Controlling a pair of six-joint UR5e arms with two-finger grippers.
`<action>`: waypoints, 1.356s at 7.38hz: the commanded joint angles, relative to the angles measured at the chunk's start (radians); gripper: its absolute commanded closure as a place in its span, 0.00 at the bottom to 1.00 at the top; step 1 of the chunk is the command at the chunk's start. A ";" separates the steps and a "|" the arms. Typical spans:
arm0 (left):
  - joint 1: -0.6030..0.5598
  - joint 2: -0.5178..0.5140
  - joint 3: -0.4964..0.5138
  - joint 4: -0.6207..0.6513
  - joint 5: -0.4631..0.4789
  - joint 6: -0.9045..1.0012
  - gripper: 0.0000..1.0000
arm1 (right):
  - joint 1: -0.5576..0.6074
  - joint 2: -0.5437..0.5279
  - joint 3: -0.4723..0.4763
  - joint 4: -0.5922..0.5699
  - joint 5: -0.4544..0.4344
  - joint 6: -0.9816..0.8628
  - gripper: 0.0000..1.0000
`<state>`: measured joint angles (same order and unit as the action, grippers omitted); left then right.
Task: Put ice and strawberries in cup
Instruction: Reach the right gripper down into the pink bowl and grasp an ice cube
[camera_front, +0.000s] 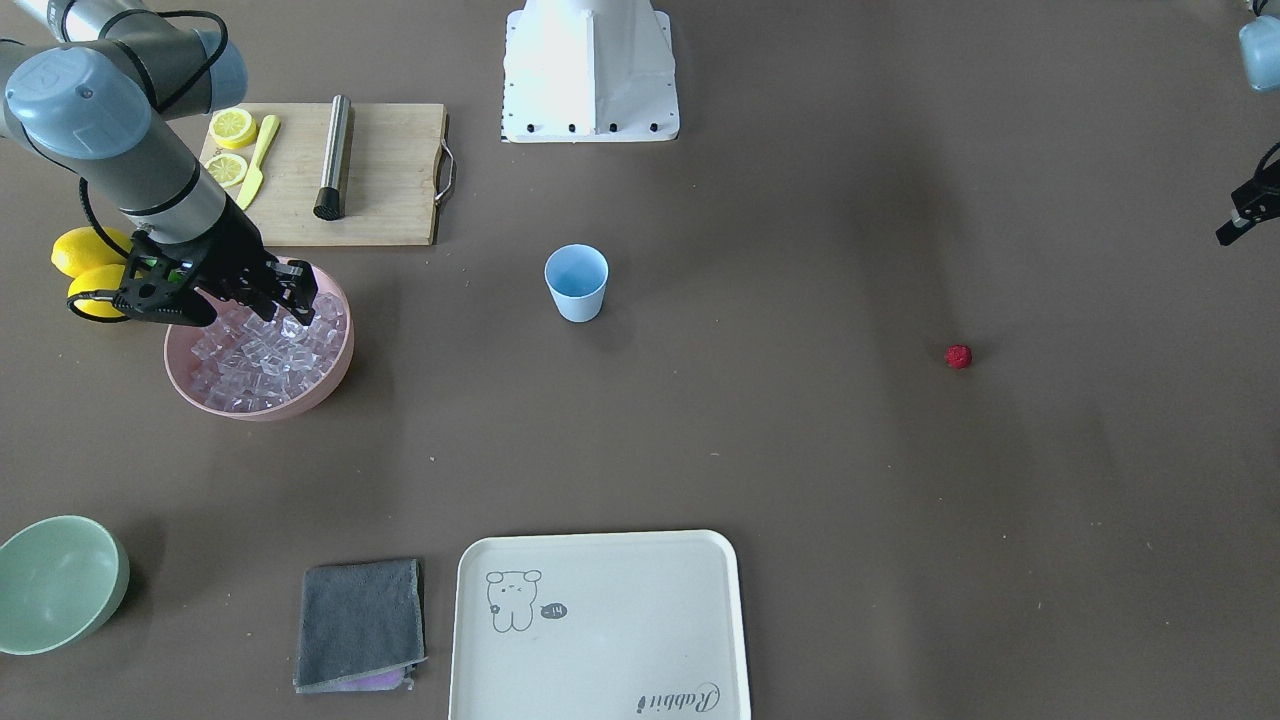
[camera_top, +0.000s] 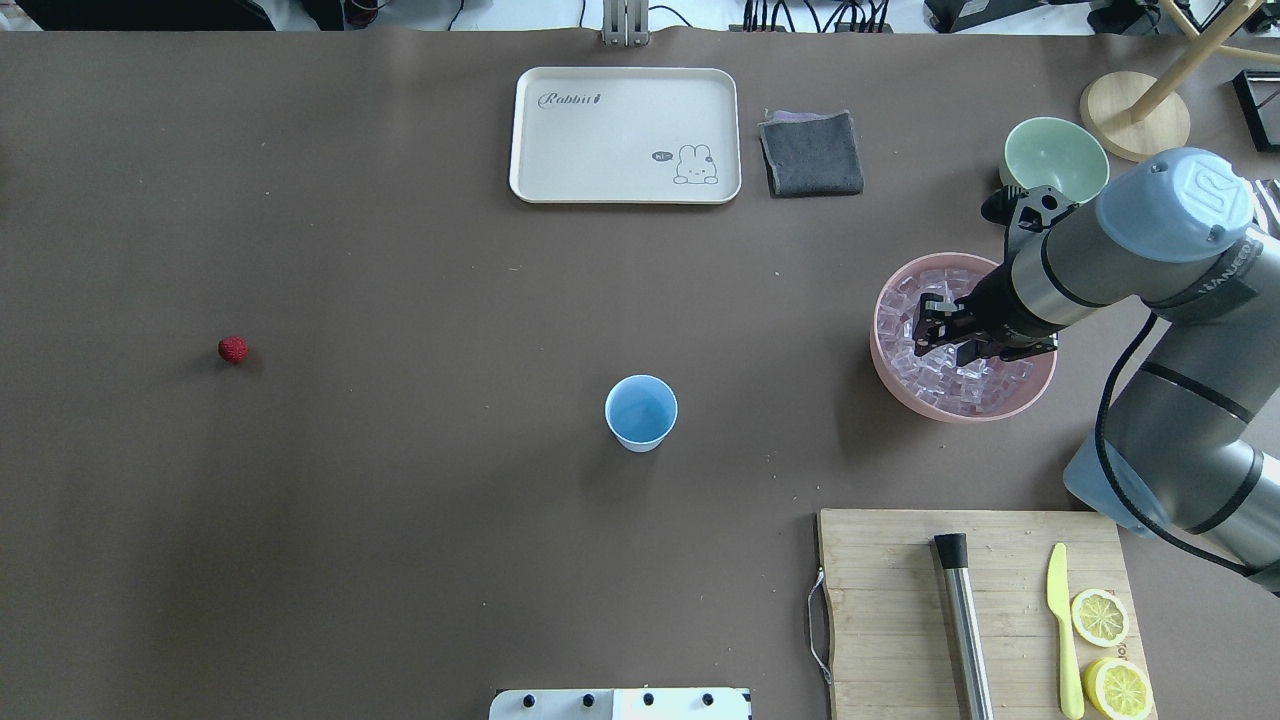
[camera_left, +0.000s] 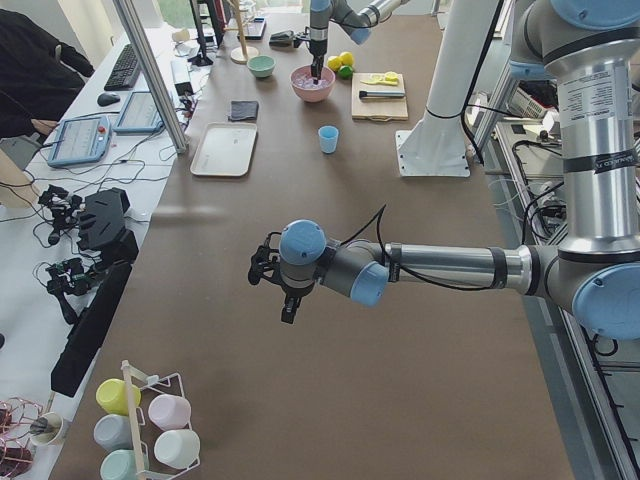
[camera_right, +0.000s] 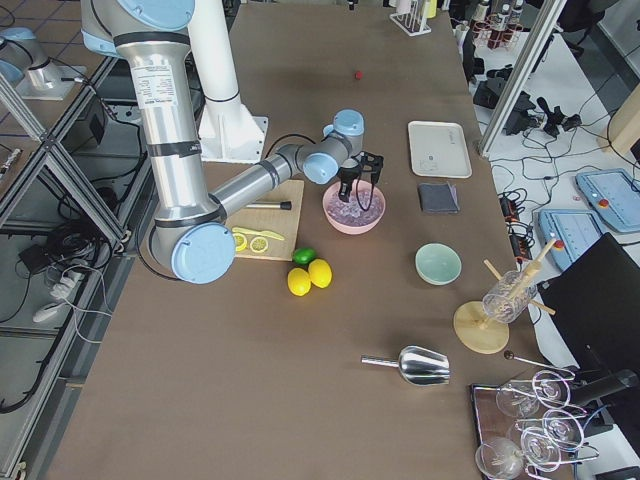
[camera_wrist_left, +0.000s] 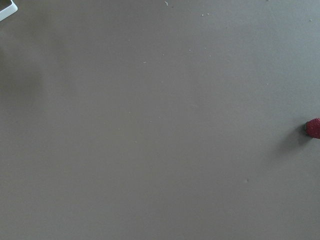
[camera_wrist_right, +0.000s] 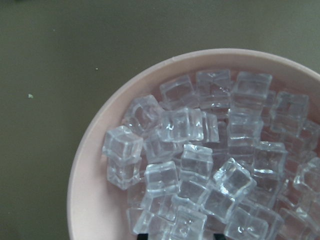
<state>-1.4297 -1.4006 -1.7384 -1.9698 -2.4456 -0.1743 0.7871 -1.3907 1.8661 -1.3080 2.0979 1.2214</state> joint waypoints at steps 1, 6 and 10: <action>0.000 0.005 0.000 -0.001 -0.001 -0.001 0.02 | -0.006 0.002 -0.021 0.001 -0.012 -0.005 0.47; 0.000 0.012 0.000 -0.003 -0.001 0.003 0.02 | -0.028 0.009 -0.024 0.001 -0.030 -0.006 0.52; 0.000 0.012 -0.001 -0.003 -0.003 0.003 0.02 | -0.026 0.006 -0.022 0.001 -0.029 -0.006 0.94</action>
<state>-1.4296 -1.3883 -1.7394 -1.9727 -2.4470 -0.1718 0.7607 -1.3839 1.8448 -1.3069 2.0693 1.2149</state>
